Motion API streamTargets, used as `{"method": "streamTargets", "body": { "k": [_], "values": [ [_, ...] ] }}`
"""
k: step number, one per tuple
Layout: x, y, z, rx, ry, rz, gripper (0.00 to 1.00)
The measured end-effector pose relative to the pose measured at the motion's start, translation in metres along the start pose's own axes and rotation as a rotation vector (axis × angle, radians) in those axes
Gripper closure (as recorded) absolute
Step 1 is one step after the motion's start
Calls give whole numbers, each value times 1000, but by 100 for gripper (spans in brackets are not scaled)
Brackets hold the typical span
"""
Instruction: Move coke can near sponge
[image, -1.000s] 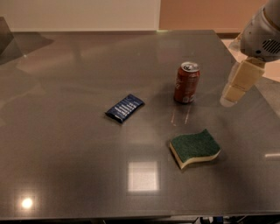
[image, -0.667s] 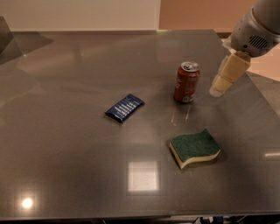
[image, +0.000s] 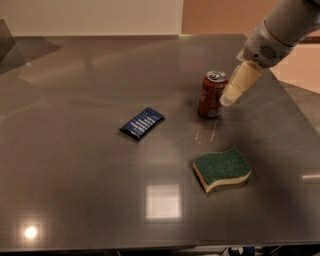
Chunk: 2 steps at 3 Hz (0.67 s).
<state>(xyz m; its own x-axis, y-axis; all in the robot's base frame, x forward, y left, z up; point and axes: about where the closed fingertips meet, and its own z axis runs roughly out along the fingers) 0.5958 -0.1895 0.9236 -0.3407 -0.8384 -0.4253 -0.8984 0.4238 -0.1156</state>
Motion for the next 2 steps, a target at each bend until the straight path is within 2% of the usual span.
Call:
{"method": "streamTargets", "body": {
  "k": [1, 2],
  "values": [
    [-8, 7, 23, -52, -14, -7, 0],
    [-13, 7, 34, -62, -21, -11, 0]
  ]
}}
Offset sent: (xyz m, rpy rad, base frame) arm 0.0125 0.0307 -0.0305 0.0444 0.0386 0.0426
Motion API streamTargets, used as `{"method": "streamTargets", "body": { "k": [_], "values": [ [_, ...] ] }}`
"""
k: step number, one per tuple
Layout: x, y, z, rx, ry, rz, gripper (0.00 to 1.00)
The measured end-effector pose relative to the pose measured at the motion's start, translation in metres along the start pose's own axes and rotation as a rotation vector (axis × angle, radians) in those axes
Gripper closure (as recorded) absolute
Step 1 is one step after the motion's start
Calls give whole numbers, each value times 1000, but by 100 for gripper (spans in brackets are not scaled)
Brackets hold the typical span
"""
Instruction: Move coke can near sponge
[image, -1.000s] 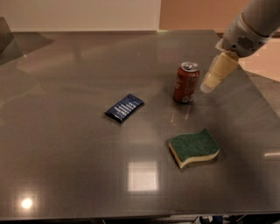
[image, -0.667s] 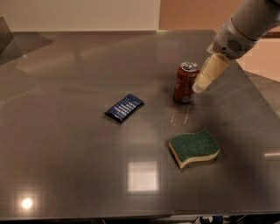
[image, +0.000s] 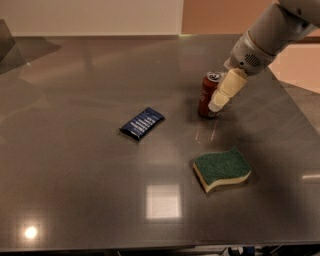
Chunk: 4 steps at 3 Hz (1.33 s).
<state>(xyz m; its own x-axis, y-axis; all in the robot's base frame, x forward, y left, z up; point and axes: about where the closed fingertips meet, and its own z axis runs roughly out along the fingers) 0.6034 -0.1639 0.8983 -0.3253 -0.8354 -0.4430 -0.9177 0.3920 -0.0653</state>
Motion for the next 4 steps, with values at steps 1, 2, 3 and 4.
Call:
{"method": "streamTargets", "body": {
  "k": [1, 2, 3, 4],
  "values": [
    [-5, -3, 4, 1, -9, 4, 18],
    [-9, -6, 5, 1, -17, 8, 41],
    [-12, -1, 2, -28, -28, 0, 64],
    [-13, 16, -4, -77, -38, -11, 87]
  ]
}}
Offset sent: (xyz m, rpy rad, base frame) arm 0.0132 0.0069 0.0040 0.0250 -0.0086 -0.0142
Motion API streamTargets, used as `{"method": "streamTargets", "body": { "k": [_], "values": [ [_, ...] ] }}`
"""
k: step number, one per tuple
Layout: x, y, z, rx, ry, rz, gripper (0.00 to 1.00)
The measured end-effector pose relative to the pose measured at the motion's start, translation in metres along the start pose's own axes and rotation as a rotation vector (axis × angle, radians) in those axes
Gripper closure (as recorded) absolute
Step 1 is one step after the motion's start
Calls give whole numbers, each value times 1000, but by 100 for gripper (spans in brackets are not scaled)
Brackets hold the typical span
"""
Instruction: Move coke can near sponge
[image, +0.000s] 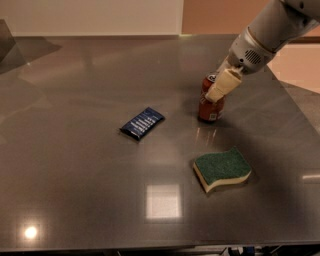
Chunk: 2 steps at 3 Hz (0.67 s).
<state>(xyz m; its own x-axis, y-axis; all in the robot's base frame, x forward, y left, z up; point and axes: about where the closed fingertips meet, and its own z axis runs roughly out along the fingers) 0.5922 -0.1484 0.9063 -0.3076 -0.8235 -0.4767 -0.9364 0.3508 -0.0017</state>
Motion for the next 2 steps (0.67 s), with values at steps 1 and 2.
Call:
{"method": "streamTargets", "body": {
  "k": [1, 2],
  "values": [
    [-2, 25, -10, -34, -12, -24, 100],
    [2, 49, -16, -47, -16, -49, 100]
  ]
}}
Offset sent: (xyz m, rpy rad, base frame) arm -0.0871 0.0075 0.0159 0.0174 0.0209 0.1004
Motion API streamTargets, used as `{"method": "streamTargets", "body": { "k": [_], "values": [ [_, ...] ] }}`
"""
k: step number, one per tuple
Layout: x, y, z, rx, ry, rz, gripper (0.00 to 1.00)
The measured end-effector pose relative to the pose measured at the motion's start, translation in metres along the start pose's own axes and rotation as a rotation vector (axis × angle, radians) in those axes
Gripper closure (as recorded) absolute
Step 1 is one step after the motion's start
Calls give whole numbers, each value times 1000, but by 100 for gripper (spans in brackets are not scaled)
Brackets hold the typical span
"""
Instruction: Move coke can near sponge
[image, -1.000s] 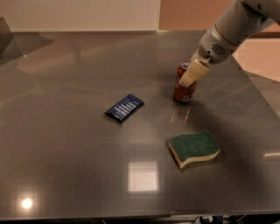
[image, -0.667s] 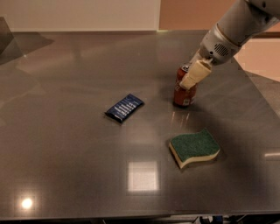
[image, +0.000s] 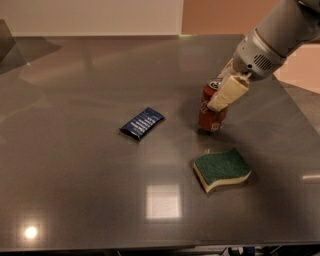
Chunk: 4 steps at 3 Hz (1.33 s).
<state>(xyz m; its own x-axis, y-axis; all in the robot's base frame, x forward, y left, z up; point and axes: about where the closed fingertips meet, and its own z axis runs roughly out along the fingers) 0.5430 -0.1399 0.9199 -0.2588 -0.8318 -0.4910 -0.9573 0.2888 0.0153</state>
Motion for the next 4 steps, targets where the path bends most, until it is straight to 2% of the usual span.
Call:
{"method": "streamTargets", "body": {
  "k": [2, 3, 4],
  "values": [
    [14, 36, 6, -14, 18, -36, 100],
    [18, 51, 5, 11, 40, -75, 84],
    [23, 63, 2, 22, 54, -90, 60]
  ]
}}
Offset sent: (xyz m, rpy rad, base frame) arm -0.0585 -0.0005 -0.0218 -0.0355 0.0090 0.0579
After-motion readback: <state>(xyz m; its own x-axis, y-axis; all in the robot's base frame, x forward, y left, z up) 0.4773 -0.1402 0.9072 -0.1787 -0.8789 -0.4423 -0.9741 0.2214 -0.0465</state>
